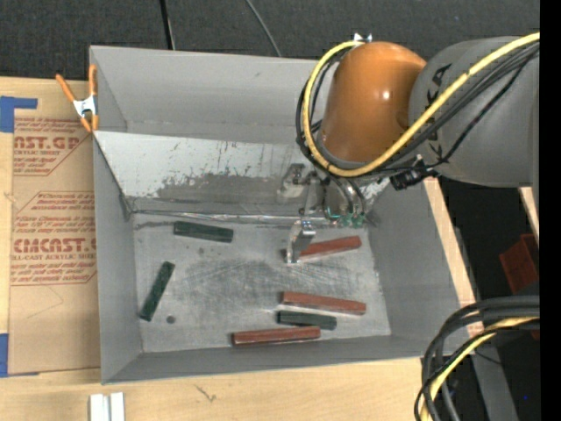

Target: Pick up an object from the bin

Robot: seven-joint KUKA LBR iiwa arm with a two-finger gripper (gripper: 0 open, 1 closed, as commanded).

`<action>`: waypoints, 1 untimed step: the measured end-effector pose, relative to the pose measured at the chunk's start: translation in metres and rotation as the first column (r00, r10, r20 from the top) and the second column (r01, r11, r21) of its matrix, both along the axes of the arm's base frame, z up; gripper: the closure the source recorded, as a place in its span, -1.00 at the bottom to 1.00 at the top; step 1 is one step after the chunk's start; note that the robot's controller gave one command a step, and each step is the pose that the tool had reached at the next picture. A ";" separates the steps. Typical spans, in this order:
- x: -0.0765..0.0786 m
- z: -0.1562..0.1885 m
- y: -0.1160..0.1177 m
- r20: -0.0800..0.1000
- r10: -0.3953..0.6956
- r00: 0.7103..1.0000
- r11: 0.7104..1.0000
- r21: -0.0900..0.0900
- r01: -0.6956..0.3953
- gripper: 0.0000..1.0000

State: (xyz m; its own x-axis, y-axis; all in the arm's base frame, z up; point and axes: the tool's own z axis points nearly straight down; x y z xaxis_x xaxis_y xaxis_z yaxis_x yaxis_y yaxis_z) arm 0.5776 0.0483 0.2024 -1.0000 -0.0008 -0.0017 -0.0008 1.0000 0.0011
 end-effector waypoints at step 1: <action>0.003 -0.054 -0.026 0.007 0.047 0.999 0.999 -0.001 -0.047 -1.00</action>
Offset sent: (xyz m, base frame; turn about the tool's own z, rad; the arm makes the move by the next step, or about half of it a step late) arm -0.0090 -0.0562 -0.1324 -0.0699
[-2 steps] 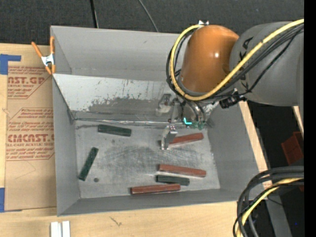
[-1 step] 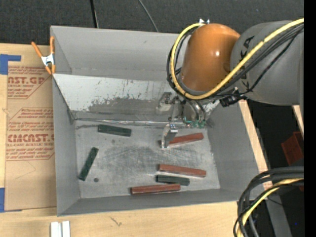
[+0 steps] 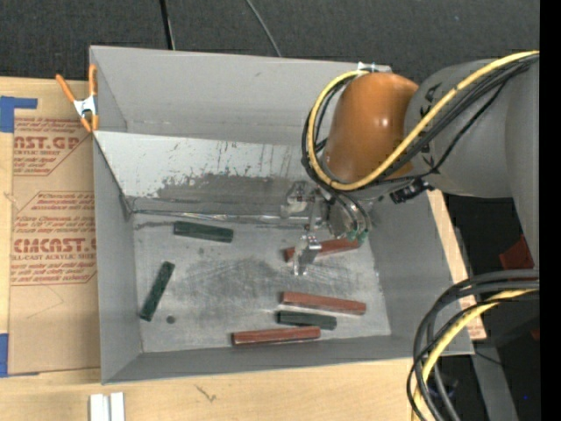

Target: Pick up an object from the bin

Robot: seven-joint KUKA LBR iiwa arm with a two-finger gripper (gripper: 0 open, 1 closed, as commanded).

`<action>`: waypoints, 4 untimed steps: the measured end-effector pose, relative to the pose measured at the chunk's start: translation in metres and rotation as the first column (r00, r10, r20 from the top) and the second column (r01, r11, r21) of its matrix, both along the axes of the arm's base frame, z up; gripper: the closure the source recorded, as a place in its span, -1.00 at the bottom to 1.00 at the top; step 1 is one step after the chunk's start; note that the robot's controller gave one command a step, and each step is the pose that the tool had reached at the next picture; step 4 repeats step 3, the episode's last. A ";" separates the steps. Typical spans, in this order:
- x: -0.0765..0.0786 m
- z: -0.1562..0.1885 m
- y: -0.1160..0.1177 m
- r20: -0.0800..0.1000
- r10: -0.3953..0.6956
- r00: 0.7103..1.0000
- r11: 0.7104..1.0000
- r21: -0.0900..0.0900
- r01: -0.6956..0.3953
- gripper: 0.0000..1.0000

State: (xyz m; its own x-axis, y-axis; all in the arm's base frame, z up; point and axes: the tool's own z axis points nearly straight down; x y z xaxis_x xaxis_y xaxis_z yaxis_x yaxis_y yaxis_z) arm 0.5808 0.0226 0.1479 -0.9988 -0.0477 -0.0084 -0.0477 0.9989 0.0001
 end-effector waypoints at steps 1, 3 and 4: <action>-0.008 -0.071 -0.029 0.001 0.023 1.000 1.000 0.001 -0.023 1.00; -0.006 0.052 -0.008 -0.005 0.023 1.000 1.000 0.000 -0.023 1.00; -0.006 0.052 -0.008 -0.005 0.023 1.000 1.000 0.000 -0.023 1.00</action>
Offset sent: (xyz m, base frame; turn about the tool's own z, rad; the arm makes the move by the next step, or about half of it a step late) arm 0.0000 0.0000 0.0000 0.0000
